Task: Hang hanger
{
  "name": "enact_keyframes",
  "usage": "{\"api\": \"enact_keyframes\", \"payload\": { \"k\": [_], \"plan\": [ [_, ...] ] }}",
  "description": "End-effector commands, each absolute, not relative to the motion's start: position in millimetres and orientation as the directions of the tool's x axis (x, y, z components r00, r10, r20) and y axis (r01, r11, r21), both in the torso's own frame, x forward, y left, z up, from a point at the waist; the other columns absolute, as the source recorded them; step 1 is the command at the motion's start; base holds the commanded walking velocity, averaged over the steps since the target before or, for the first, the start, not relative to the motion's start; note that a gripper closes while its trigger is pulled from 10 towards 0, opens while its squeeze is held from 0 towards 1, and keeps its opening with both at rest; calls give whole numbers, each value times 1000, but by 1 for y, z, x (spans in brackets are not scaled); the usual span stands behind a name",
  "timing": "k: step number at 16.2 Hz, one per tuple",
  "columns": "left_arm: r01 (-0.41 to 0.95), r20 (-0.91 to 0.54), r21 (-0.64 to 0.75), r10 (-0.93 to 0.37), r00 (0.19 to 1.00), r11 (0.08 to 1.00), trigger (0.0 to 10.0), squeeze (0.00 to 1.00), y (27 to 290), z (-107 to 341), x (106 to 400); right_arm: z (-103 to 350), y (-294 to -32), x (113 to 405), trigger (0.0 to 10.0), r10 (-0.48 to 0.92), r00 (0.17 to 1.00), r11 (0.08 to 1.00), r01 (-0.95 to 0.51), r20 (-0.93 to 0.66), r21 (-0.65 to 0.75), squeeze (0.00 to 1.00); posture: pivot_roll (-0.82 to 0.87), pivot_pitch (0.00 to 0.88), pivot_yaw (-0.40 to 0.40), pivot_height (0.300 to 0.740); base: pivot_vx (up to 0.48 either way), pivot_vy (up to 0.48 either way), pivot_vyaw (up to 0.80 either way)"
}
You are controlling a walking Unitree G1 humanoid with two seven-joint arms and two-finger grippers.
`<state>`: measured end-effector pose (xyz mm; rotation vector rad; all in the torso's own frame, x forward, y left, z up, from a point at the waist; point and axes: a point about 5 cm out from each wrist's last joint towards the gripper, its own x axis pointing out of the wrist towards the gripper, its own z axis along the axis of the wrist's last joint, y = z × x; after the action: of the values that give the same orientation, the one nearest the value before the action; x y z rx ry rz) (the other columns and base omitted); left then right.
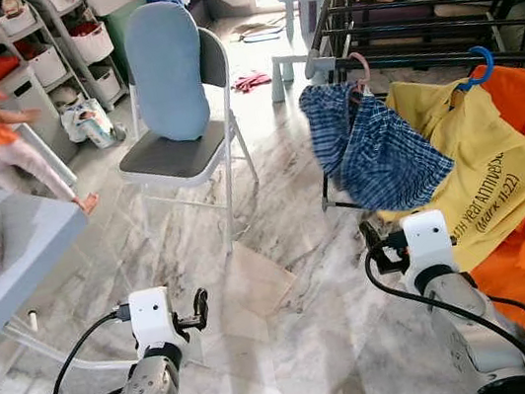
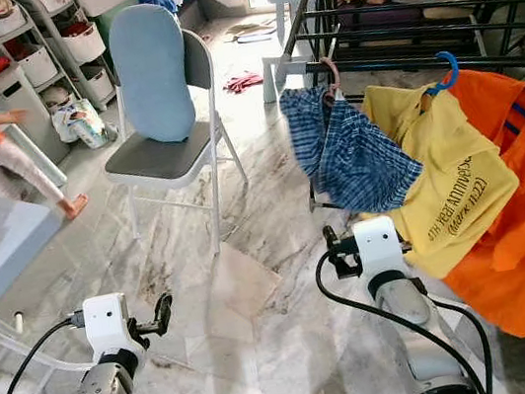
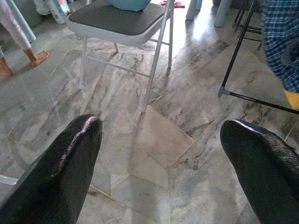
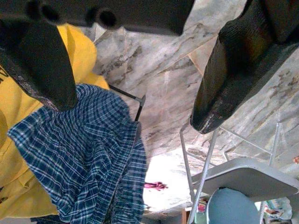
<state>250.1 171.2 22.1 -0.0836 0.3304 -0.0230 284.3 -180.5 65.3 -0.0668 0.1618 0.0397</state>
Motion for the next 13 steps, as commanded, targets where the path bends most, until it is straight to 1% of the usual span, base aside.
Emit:
{"api": "enact_keyframes", "payload": {
  "k": [1, 13],
  "plan": [
    [22, -286, -98, -49, 957, 995, 10000, 0, 172, 29, 253, 60, -199, 284, 10000, -104, 977, 994, 96, -186, -48, 0, -142, 0, 78, 740, 0, 0, 0],
    [7, -281, -94, -33, 959, 996, 10000, 0, 173, 30, 253, 57, -194, 284, 10000, -71, 974, 997, 64, -214, -39, 0, -139, 0, 73, 740, 0, 0, 0]
  ]
}}
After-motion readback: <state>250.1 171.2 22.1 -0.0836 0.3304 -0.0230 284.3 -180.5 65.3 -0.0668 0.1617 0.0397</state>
